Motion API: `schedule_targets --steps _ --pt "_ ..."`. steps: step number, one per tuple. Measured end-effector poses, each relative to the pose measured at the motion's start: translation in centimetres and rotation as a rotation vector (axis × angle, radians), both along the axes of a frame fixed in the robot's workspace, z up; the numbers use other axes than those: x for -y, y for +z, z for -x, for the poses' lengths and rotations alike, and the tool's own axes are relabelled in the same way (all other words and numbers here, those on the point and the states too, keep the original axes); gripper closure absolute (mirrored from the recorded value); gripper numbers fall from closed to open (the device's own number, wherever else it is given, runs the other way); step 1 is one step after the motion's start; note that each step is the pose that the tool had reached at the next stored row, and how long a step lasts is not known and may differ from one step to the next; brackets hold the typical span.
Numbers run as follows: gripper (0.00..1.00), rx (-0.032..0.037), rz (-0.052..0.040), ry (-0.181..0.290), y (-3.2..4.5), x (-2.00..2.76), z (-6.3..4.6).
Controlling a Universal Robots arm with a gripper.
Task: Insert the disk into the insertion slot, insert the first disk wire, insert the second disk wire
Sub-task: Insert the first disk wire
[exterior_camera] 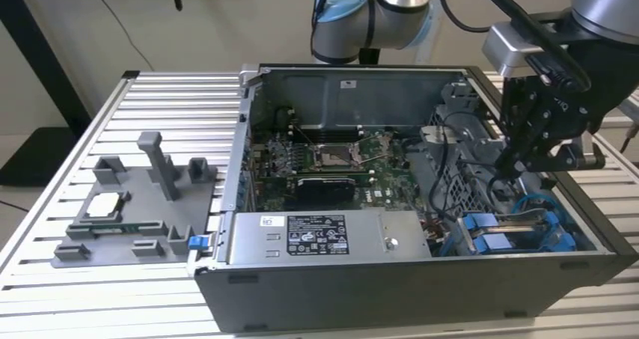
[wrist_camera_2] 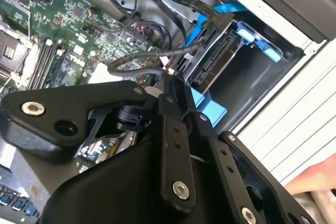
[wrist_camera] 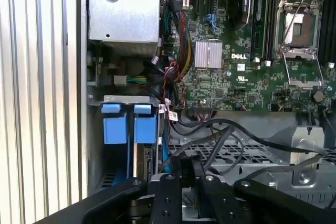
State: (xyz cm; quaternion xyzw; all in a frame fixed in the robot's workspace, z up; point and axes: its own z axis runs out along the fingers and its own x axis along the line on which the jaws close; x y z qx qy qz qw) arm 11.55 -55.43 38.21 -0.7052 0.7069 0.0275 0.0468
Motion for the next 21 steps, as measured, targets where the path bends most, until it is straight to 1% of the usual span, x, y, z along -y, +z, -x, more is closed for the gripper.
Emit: schedule_targets --steps 10,21 --pt "1.0 0.0 0.0035 -0.029 -0.23 0.45 -0.05" --pt "1.0 0.0002 0.0143 -0.045 -0.55 0.78 -0.38"
